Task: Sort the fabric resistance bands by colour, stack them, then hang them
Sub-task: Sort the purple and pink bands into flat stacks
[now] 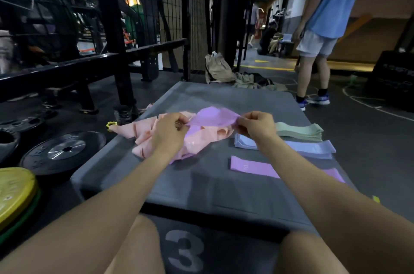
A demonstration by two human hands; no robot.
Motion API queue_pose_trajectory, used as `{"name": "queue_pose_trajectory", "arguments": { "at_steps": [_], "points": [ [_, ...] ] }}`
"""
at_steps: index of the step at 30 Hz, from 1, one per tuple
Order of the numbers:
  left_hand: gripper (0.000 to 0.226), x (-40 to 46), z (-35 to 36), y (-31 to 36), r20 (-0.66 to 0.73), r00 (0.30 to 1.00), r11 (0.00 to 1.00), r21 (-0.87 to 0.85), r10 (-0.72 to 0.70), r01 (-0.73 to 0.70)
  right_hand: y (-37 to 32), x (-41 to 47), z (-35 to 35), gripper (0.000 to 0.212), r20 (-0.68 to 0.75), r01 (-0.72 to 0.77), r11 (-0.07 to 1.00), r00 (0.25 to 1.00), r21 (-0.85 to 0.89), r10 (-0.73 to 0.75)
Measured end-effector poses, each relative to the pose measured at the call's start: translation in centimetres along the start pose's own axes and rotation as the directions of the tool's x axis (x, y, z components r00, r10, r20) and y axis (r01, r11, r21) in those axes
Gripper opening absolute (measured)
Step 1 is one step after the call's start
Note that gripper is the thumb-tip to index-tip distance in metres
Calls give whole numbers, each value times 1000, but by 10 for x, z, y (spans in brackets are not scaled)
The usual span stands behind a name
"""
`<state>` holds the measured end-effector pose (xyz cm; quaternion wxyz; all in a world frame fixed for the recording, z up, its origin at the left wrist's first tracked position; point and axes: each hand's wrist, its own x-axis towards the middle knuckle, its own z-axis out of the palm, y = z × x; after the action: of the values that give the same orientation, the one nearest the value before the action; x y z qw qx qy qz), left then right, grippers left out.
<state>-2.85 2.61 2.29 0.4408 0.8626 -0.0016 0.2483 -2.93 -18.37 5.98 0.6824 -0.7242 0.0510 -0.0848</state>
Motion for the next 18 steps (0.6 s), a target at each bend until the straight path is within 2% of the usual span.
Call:
{"name": "queue_pose_trajectory", "arguments": {
  "at_steps": [2, 4, 6, 9, 10, 14, 16, 18],
  "points": [
    [17, -18, 5, -8, 98, 994, 998, 34, 49, -52, 22, -4, -4, 22, 8, -16, 985, 1000, -173, 17],
    [15, -38, 11, -17, 256, 963, 979, 158, 82, -125, 43, -13, -10, 12, 19, -4, 909, 1000, -417, 13],
    [18, -54, 16, -27, 437, 898, 948, 265, 43, -174, 59, -26, -19, 12, 70, 24, 795, 997, -606, 23],
    [32, -68, 17, -32, 636, 769, 916, 343, -64, -208, 72, -44, -32, 19, 93, 19, 682, 993, -731, 72],
    [31, -69, 17, -31, 646, 761, 910, 350, -63, -223, 74, -49, -34, 19, 90, 14, 667, 993, -745, 80],
    [15, -68, 10, -20, 599, 800, 908, 353, -34, -225, 75, -60, -41, 19, 137, 53, 573, 985, -818, 103],
    [14, -68, 9, -21, 604, 796, 904, 357, -32, -235, 75, -64, -41, 16, 160, 71, 504, 978, -861, 135],
    [21, -70, 7, -27, 626, 779, 909, 343, -32, -238, 73, -67, -39, 17, 170, 80, 485, 975, -871, 144]
  ]
}}
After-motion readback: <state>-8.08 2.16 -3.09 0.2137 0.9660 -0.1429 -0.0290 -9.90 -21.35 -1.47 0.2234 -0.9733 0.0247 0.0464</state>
